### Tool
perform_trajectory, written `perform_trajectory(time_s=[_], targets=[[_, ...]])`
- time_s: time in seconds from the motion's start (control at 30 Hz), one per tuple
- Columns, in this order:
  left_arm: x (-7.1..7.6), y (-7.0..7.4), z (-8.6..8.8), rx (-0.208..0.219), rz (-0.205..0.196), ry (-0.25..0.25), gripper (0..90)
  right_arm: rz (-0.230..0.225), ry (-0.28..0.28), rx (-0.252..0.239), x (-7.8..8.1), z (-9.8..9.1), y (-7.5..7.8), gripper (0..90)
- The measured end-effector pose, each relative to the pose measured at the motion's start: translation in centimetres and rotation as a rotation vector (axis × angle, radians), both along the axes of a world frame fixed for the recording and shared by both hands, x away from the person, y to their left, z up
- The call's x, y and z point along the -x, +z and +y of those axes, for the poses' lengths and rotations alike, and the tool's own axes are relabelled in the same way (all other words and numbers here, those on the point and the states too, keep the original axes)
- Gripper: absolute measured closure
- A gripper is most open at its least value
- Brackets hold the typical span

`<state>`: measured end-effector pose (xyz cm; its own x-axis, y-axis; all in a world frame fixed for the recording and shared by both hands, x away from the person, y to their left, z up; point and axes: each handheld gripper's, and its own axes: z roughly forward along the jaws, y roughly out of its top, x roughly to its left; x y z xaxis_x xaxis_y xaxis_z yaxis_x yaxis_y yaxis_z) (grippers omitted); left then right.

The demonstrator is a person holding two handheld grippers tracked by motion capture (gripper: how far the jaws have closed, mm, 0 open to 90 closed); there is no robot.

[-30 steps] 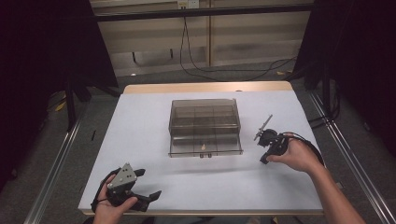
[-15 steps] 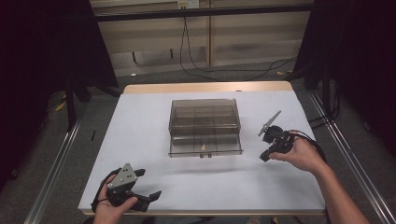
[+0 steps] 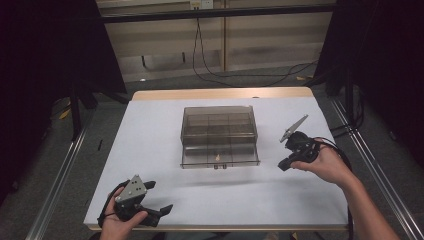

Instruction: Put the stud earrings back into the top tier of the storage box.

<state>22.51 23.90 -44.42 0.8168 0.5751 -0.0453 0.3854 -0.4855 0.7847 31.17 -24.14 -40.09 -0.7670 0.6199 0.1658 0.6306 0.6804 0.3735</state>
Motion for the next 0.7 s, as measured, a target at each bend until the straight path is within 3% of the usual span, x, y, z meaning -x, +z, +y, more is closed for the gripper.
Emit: perform_trajectory(time_s=[0.7], targets=[[0.0, 0.0, 0.1, 0.001, -0.001, 0.002, 6.1, -0.038, 0.038, -0.053, 0.0, 0.7, 2.3, 86.6]])
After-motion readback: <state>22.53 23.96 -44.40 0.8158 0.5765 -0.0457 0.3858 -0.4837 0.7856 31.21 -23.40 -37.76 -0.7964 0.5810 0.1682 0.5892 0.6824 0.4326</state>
